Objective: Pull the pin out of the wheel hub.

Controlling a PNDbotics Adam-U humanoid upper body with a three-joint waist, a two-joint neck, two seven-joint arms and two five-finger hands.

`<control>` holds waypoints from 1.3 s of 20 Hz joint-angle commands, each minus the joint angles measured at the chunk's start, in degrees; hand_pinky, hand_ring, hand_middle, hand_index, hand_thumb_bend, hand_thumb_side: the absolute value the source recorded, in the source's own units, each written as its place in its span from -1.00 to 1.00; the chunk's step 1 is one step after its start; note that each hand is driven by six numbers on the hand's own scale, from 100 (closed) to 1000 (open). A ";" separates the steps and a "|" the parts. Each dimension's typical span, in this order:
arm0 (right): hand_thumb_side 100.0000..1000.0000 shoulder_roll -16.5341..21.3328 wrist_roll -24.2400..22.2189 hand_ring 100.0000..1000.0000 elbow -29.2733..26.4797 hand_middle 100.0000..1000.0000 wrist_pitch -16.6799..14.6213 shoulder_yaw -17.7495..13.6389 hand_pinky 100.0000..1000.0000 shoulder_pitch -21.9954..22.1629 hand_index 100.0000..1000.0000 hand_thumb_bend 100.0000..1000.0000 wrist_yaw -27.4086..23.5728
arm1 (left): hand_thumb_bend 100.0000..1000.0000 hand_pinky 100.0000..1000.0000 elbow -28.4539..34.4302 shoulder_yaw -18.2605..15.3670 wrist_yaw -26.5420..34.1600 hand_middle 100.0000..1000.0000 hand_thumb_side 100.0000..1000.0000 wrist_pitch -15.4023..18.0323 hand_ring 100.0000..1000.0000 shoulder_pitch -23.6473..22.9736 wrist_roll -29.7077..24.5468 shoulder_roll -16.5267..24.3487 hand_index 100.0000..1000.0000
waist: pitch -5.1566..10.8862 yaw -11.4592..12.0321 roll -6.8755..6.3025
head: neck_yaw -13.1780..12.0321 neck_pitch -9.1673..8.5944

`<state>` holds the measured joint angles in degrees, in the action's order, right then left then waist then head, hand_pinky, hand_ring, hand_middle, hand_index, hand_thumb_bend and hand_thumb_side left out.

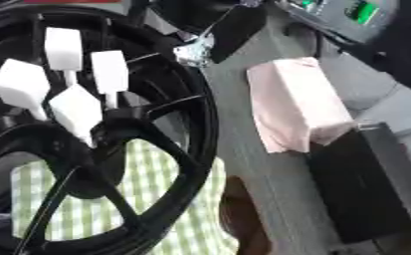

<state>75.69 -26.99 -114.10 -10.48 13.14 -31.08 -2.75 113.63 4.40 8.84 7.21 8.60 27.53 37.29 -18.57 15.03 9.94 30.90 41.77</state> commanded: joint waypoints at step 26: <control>-0.02 -4.07 -2.60 1.00 -0.49 0.60 11.61 5.68 0.88 -7.63 0.85 -1.00 2.19 | -0.26 0.72 0.96 -0.03 0.45 0.21 0.21 -0.28 0.42 0.65 -0.07 1.23 0.44 | 1.28 0.35 0.31 | 1.19 0.89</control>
<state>70.49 -29.62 -114.10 0.69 19.33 -37.85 -1.15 113.63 4.71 9.06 7.07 8.65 27.44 37.28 -18.41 15.35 10.77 31.87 42.71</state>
